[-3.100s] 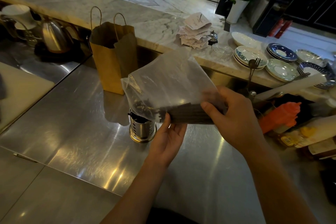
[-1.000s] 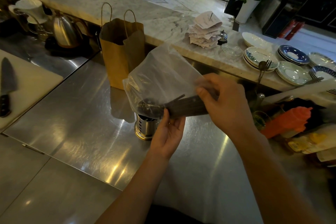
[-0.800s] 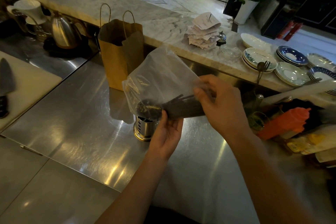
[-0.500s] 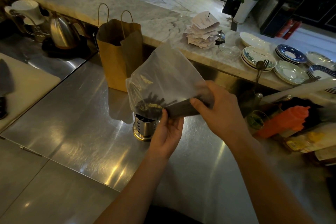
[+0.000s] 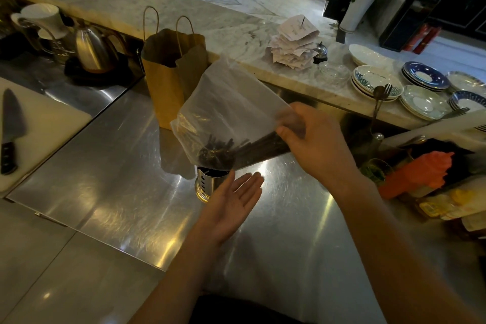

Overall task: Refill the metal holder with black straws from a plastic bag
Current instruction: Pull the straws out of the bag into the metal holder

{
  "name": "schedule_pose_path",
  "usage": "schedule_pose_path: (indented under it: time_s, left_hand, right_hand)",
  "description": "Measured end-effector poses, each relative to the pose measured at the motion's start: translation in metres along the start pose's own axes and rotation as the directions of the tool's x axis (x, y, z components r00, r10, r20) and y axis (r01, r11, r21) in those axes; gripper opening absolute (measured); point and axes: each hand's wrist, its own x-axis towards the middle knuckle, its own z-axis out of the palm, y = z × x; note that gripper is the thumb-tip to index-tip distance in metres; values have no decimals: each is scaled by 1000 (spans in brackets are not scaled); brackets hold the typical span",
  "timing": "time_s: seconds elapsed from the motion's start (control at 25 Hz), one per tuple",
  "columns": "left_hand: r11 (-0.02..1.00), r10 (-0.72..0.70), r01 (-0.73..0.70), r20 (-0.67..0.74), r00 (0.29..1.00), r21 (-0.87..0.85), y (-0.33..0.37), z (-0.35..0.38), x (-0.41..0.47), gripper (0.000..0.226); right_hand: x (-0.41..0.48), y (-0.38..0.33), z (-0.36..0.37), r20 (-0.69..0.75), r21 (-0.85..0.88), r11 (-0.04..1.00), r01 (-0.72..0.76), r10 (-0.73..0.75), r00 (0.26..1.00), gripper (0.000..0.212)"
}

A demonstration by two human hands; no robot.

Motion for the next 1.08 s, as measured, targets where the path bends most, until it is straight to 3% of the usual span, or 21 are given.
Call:
schedule_pose_path:
  time_s: [0.16, 0.24, 0.28, 0.36, 0.44, 0.52, 0.56, 0.68, 0.76, 0.84, 0.92, 1.08]
  left_hand:
    - [989, 53, -38, -103, 993, 140, 30, -42, -33, 39]
    - [903, 270, -166, -223, 937, 396, 51, -56, -40, 35]
    - [784, 435, -234, -242, 867, 575, 63, -60, -41, 40]
    - [472, 691, -315, -123, 712, 823, 91, -55, -42, 64]
    - [155, 777, -310, 78, 625, 938, 120, -35, -39, 90]
    - [-54, 729, -299, 242, 640, 953, 146, -13, -31, 109]
    - [-95, 679, -311, 290, 675, 946, 157, -6, -24, 111]
    - [-99, 548, -294, 298, 781, 951, 175, 2, -10, 95]
    - [-37, 521, -296, 271, 809, 955, 177, 4, -3, 71]
    - [-4, 534, -334, 284, 796, 943, 175, 6, -1, 36]
    - [-33, 567, -331, 291, 771, 943, 173, 7, -1, 13]
    - [-76, 567, -339, 321, 759, 938, 177, 3, 1, 4]
  right_hand:
    - [19, -3, -1, 49, -40, 998, 41, -39, 998, 23]
    - [25, -7, 0, 67, -48, 997, 68, -64, 996, 24]
    - [26, -10, 0, 75, -51, 996, 77, -73, 994, 25]
    - [28, -16, 1, 82, -65, 993, 96, -90, 993, 27]
    - [32, -25, 0, 86, -66, 991, 118, -112, 990, 29]
    - [35, -33, -2, 117, -44, 989, 141, -135, 984, 28]
    - [37, -37, -3, 137, -29, 988, 154, -148, 979, 26]
    - [41, -42, -3, 183, -1, 987, 162, -159, 970, 18]
    - [42, -42, 2, 174, 29, 988, 152, -154, 973, 18]
    - [43, -38, 6, 115, 118, 987, 112, -126, 985, 20]
    - [41, -31, 9, 36, 228, 972, 55, -65, 997, 28]
    - [28, -20, 23, -12, 420, 907, -27, 35, 999, 41]
